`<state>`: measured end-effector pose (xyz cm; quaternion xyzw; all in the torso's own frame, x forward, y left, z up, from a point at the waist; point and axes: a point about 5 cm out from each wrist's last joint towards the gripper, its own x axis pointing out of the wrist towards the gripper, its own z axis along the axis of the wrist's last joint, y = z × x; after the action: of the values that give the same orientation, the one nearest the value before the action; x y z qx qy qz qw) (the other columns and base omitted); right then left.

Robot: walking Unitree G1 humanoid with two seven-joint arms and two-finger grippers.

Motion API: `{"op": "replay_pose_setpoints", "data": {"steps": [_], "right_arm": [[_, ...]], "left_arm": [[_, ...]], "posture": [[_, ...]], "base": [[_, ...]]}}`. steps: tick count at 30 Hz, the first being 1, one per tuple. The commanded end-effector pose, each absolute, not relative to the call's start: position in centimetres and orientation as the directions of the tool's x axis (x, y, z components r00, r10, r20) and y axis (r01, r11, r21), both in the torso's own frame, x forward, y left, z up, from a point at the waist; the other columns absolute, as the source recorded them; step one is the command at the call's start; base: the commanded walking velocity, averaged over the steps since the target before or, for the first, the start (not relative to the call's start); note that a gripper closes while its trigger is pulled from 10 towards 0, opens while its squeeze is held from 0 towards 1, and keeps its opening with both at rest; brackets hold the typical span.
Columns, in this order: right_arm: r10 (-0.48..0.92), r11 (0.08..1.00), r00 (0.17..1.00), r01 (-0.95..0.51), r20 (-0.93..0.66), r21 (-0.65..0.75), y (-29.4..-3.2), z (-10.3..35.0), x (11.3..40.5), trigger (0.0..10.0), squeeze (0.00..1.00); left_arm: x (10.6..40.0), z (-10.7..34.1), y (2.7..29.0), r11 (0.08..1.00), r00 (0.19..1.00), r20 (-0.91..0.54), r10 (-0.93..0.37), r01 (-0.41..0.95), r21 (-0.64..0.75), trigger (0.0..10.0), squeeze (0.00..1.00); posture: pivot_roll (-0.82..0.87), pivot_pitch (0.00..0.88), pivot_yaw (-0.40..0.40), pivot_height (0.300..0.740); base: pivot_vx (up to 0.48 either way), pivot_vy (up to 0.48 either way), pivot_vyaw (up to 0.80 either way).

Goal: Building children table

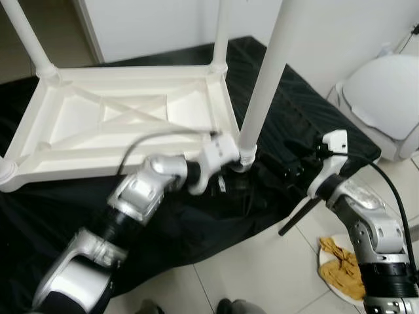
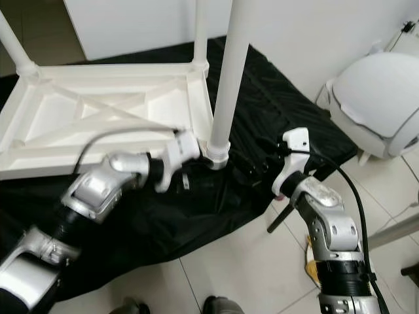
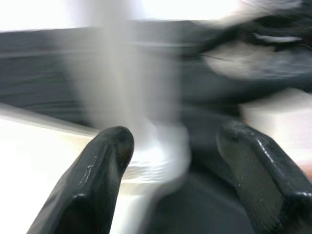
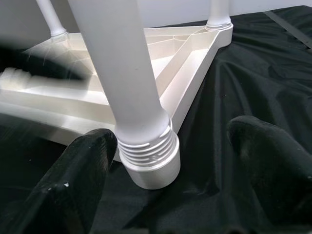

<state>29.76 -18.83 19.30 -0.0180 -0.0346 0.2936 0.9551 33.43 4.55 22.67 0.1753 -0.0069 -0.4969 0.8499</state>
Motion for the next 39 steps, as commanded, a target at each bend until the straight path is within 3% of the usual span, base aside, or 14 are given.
{"op": "replay_pose_setpoints", "data": {"steps": [1, 4, 13, 20, 28, 39], "right_arm": [[0.563, 0.826, 0.825, -0.560, 0.051, -0.058, -19.0, 19.1, 29.7, 10.0, 0.00], [0.635, 0.772, 0.772, -0.635, 0.015, -0.036, -18.3, 18.5, 28.7, 10.0, 0.00], [0.717, 0.695, 0.696, -0.718, -0.043, -0.031, -17.7, 17.7, 27.2, 10.0, 0.00], [0.709, 0.701, 0.701, -0.713, -0.079, -0.032, -18.4, 17.2, 26.0, 10.0, 0.00], [0.711, 0.699, 0.698, -0.715, -0.082, -0.029, -18.4, 17.2, 26.0, 10.0, 0.00], [0.722, 0.686, 0.687, -0.726, -0.089, -0.038, -18.2, 17.4, 26.0, 10.0, 0.00]], "left_arm": [[34.6, 22.1, 5.7, 0.570, 0.628, -0.160, -0.762, 0.767, 0.296, 10.0, 0.00], [36.0, 22.4, 6.8, 0.625, 0.700, -0.165, -0.694, 0.701, 0.344, 10.0, 0.00], [36.3, 20.8, 6.7, 0.604, 0.702, -0.239, -0.671, 0.704, 0.375, 10.0, 0.00], [34.5, 18.1, 6.2, 0.461, 0.562, -0.360, -0.745, 0.823, 0.330, 10.0, 0.00], [34.6, 17.9, 6.5, 0.453, 0.561, -0.364, -0.744, 0.823, 0.342, 10.0, 0.00], [35.4, 15.2, 6.1, 0.436, 0.611, -0.477, -0.632, 0.789, 0.433, 10.0, 0.00]], "posture": [[-0.12, 0.133, 0.001, 0.740], [-0.12, 0.136, 0.005, 0.740], [-0.13, 0.139, 0.012, 0.740], [-0.15, 0.160, 0.034, 0.740], [-0.15, 0.155, 0.034, 0.740], [-0.15, 0.157, 0.031, 0.740]], "base": [[0.000, 0.000, 0.00], [0.000, 0.000, 0.00], [0.000, 0.000, 0.00], [0.000, 0.000, 0.00], [0.000, 0.000, 0.00], [0.000, 0.000, 0.00]]}}
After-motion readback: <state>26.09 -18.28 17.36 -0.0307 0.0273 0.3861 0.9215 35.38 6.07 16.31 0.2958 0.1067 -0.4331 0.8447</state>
